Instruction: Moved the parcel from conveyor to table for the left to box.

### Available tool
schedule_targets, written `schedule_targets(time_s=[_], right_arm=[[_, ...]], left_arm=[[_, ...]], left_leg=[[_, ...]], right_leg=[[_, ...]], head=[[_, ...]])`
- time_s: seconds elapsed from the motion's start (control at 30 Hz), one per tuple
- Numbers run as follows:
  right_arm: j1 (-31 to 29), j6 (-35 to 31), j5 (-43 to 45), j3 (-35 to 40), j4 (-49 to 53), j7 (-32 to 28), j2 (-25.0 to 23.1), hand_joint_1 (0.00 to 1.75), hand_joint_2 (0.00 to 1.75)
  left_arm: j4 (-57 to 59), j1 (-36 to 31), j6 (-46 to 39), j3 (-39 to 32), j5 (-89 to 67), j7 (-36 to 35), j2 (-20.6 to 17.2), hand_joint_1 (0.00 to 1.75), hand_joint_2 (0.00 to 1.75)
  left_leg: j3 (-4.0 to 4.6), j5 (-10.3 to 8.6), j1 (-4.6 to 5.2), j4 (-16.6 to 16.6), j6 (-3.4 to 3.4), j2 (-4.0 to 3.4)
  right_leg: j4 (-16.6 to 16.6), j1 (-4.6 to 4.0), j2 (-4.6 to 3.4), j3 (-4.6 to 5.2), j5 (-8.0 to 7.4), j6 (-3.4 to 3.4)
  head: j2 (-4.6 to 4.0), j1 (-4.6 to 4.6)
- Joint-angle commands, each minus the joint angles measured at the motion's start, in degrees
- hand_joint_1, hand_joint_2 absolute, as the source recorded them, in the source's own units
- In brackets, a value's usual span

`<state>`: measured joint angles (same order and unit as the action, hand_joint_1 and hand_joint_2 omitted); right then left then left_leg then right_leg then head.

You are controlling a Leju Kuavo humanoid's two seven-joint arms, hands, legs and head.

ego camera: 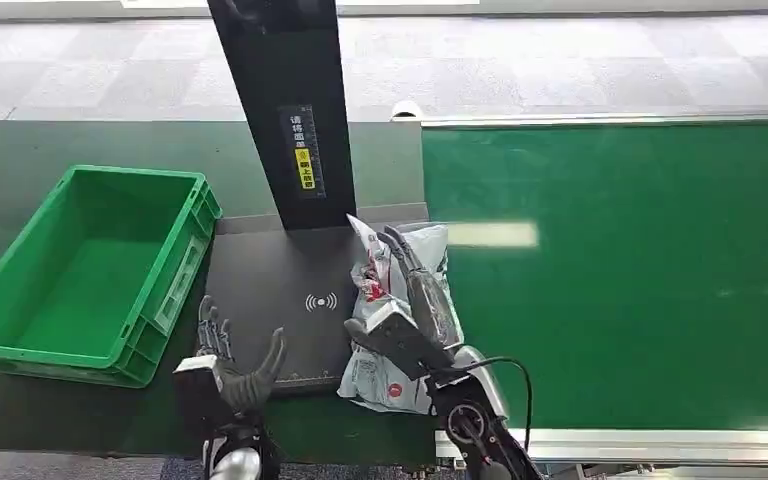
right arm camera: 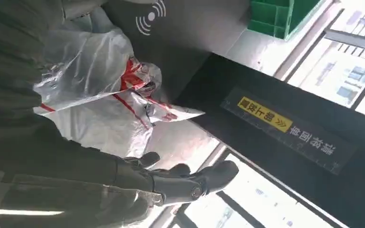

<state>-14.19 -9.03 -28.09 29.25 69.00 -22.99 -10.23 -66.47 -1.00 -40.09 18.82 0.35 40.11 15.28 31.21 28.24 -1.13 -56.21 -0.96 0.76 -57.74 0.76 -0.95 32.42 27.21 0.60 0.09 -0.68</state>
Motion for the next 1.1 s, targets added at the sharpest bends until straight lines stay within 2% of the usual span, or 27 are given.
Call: schedule_targets(time_s=[0.03,0.13,0.2,0.27,0.3,0.4,0.43,0.6,0.7,0.9,0.97,1.07,1.1], right_arm=[[-0.4,-6.5,-2.6,1.2,5.2,-3.6,3.6,0.0,1.75],[4.3,-11.1,1.7,-7.3,11.4,-2.0,5.8,0.0,1.75],[9.6,-15.1,4.7,-16.2,16.2,-3.0,6.6,0.0,1.75],[16.5,-19.6,7.3,-24.6,21.3,-4.0,7.2,0.0,1.75],[21.4,-20.1,9.4,-29.7,24.0,-6.1,7.0,0.0,1.75],[27.4,-22.8,9.4,-35.5,26.4,-8.1,4.0,0.0,1.75],[28.8,-23.0,10.3,-37.0,27.3,-8.8,2.5,0.0,1.75],[29.7,-20.4,10.9,-37.2,29.6,-9.6,0.8,0.0,1.75],[29.1,-18.8,10.1,-36.6,30.9,-9.2,-0.2,0.0,1.75],[28.7,-18.5,10.0,-36.5,30.5,-9.2,0.0,0.0,1.75],[27.9,-17.6,10.6,-36.1,30.4,-9.6,-0.1,0.0,1.75],[26.2,-16.2,10.6,-33.7,29.4,-9.2,0.5,0.0,1.75],[26.0,-16.4,10.6,-33.5,29.4,-9.2,0.5,0.0,1.75]], left_arm=[[-3.1,1.8,0.1,1.4,-4.7,-0.1,-0.1,0.0,1.75],[-5.0,3.8,0.1,3.5,-6.2,-0.1,-1.1,0.0,1.75],[-7.1,4.9,0.1,6.4,-9.9,-0.1,-2.8,0.0,1.75],[-11.9,6.7,0.1,6.5,-15.0,-0.1,-2.4,0.0,1.75],[-14.7,7.0,0.1,7.9,-17.2,-0.1,-3.0,0.0,1.75],[-18.3,5.3,0.1,10.3,-25.5,-0.1,-6.3,0.0,1.75],[-18.6,3.5,0.1,13.0,-26.0,-0.1,-8.7,0.0,1.75],[-15.2,-1.8,4.6,17.7,-35.4,-2.3,-11.8,0.0,1.75],[-7.0,-6.2,3.5,18.8,-40.4,-3.7,-9.0,0.0,1.75],[-6.0,-6.4,3.1,19.0,-40.1,-3.2,-9.0,0.0,1.75],[0.3,-10.3,3.1,20.2,-43.5,-5.5,-8.0,0.0,1.75],[15.3,-18.6,1.2,21.2,-50.3,-9.7,-4.0,0.0,1.75],[16.8,-19.2,0.6,21.0,-50.2,-9.2,-3.5,0.0,1.75]], left_leg=[[0.03,-0.01,0.02,0.0,0.07,0.01],[0.03,0.0,0.01,0.0,0.08,0.12],[-0.03,-0.02,0.02,0.0,0.11,0.26],[-0.01,-0.04,0.03,0.0,0.1,0.5],[0.01,-0.03,0.01,0.0,0.15,0.76],[0.13,0.05,0.03,0.0,0.14,0.66],[0.17,0.06,0.06,0.0,0.13,0.6],[0.18,0.11,0.05,0.0,0.09,0.28],[0.15,0.08,0.08,0.0,0.1,0.28],[-0.05,0.01,0.07,0.1,0.16,0.15],[-0.12,0.03,0.06,0.1,0.12,0.19],[-0.1,-0.02,0.06,0.1,0.12,0.27],[-0.1,-0.01,0.05,0.0,0.11,0.28]], right_leg=[[0.0,0.0,0.13,0.0,0.0,-0.02],[0.0,-0.01,0.24,-0.05,0.04,-0.01],[0.1,0.0,0.39,-0.15,0.06,0.0],[0.1,0.01,0.58,-0.2,0.11,0.02],[0.2,-0.02,0.87,-0.3,0.17,0.03],[0.1,0.02,0.75,-0.18,0.18,0.03],[0.1,0.07,0.64,-0.09,0.17,0.02],[0.1,0.08,0.3,0.08,0.07,0.03],[0.1,0.09,0.32,0.06,0.07,0.04],[0.2,0.06,0.29,-0.16,0.01,0.02],[0.1,0.06,0.28,-0.21,0.04,0.03],[0.1,0.07,0.36,-0.21,0.01,0.03],[0.1,0.06,0.35,-0.21,0.01,0.04]], head=[[0.0,-0.02],[0.0,-0.04],[0.0,-0.02],[0.0,0.02],[0.0,-0.04],[0.0,0.02],[0.0,-0.02],[0.0,-0.04],[0.0,-0.02],[0.0,0.0],[0.0,0.0],[0.0,0.0],[0.0,-0.02]])
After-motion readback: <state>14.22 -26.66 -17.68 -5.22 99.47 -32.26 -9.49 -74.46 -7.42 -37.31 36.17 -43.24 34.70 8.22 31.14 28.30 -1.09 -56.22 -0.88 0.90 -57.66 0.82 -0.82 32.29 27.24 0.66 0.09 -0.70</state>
